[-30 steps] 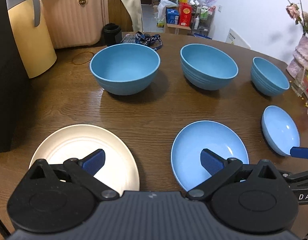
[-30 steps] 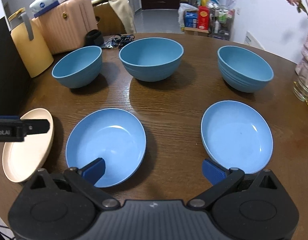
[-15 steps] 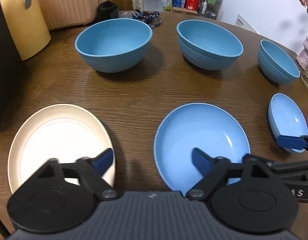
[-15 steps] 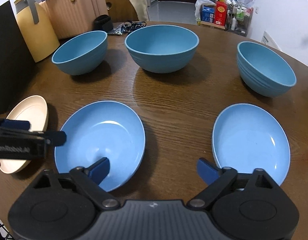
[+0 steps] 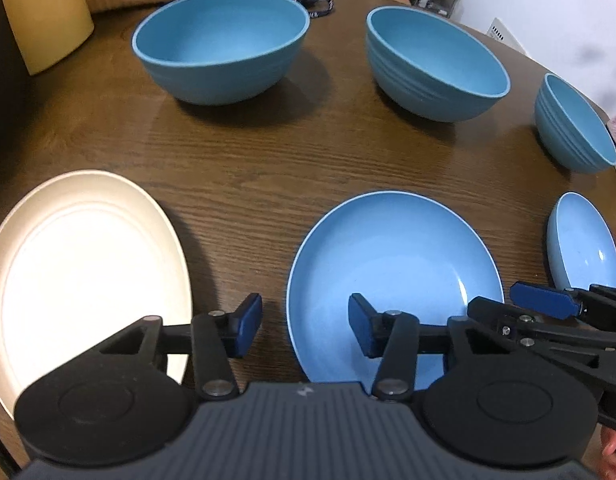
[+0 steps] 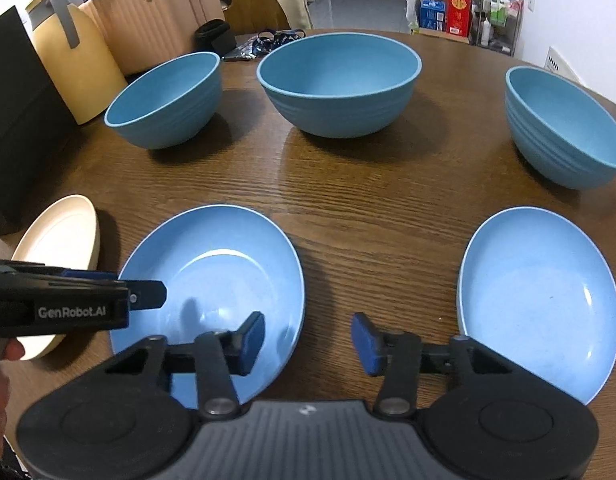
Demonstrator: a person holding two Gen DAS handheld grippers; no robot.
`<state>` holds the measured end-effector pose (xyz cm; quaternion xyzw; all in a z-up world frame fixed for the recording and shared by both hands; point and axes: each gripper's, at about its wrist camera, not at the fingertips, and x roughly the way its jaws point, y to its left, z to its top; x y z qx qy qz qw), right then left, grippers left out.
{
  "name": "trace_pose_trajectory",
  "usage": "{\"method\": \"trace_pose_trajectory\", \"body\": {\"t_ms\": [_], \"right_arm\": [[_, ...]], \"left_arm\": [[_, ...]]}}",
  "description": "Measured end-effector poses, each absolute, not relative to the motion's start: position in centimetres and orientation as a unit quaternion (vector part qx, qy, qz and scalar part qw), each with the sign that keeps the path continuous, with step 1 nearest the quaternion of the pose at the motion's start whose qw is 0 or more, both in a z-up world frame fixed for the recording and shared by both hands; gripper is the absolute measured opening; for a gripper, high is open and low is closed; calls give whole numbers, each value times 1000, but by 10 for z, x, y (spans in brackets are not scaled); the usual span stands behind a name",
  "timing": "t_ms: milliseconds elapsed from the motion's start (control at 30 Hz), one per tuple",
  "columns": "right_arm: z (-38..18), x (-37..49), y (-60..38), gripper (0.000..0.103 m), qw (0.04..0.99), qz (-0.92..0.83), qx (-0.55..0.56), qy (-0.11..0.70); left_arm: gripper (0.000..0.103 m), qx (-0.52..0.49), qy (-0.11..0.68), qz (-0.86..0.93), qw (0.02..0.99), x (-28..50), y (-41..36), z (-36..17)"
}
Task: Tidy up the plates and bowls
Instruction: 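Close the left gripper on the larger blue plate rim while the right gripper pinches it too, then carry the blue plate with both grippers over the cream plate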
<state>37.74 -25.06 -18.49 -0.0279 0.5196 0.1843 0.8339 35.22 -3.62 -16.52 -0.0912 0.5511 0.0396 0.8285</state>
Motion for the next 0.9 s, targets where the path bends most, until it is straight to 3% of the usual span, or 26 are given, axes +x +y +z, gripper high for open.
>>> {"method": "trace_pose_trajectory", "body": {"t_ms": [200,400,900], "right_arm": [[-189,381,-253,23,830,190,-14,524],[-194,384,-252,11,822,196,-1,534],[-192,376,-250,8,834,204,-14,513]], "left_arm": [[36,-115,563,37,818,357,-32,-173],[26,-120,559,32,819,358,-31,-175],[20,-98,554,34,826,353,-36,-173]]}}
